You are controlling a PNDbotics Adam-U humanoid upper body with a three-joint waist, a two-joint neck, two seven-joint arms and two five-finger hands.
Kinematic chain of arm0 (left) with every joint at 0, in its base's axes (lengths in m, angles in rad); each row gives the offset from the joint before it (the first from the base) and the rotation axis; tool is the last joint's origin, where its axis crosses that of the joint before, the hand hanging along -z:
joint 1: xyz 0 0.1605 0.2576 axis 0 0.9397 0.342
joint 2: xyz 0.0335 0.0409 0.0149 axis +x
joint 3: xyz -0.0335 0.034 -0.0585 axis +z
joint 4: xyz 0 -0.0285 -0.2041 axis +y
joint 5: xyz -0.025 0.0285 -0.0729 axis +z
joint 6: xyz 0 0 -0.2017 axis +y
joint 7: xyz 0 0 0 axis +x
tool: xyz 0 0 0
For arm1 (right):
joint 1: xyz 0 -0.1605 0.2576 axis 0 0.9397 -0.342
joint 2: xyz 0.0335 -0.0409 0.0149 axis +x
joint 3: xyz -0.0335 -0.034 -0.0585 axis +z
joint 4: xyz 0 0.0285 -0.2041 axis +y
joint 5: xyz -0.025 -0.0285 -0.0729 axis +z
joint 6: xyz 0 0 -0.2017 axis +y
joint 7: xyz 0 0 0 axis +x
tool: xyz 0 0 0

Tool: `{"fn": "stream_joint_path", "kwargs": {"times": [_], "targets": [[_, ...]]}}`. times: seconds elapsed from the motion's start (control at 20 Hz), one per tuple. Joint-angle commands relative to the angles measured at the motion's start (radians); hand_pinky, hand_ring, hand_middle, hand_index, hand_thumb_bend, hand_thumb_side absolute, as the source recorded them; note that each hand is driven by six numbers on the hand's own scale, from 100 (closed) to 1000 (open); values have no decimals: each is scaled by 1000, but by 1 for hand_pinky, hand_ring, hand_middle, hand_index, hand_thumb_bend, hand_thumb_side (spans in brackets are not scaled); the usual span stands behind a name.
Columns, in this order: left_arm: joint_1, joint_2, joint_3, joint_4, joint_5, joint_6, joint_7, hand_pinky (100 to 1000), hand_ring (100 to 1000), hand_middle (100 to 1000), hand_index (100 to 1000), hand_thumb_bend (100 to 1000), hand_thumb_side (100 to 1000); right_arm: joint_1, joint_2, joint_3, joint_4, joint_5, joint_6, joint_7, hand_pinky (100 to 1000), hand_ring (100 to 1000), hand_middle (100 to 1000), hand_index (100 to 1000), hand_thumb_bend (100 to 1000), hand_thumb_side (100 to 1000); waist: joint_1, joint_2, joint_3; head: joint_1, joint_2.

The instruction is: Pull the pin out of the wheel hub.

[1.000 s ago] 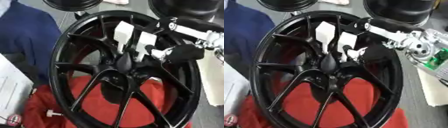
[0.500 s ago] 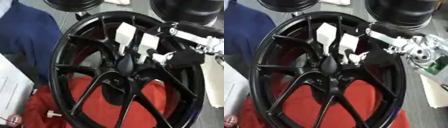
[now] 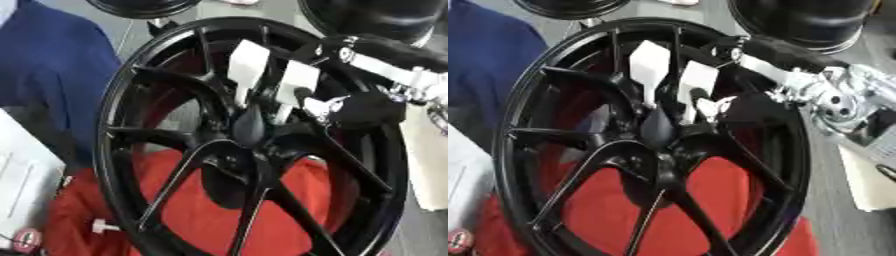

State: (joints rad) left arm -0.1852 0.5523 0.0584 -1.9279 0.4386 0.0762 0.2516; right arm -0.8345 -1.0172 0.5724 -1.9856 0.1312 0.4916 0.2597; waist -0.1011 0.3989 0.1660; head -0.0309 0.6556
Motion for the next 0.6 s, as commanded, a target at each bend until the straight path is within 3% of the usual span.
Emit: {"fn": "stream_joint_path", "kwargs": {"times": [0.05, 0.6], "targets": [[-7, 14, 3, -15, -1, 0, -4, 824, 776, 740, 742, 160, 788, -6, -22, -27, -14, -27, 2, -3, 905, 967, 865, 935, 103, 649, 4, -16, 2, 27, 8], [-8, 11, 5, -16, -5, 0, -7, 828, 777, 738, 742, 148, 796, 10, -25, -42, -14, -86, 23, 9, 870, 904, 778, 894, 100, 668, -2, -6, 8, 30, -5]]}}
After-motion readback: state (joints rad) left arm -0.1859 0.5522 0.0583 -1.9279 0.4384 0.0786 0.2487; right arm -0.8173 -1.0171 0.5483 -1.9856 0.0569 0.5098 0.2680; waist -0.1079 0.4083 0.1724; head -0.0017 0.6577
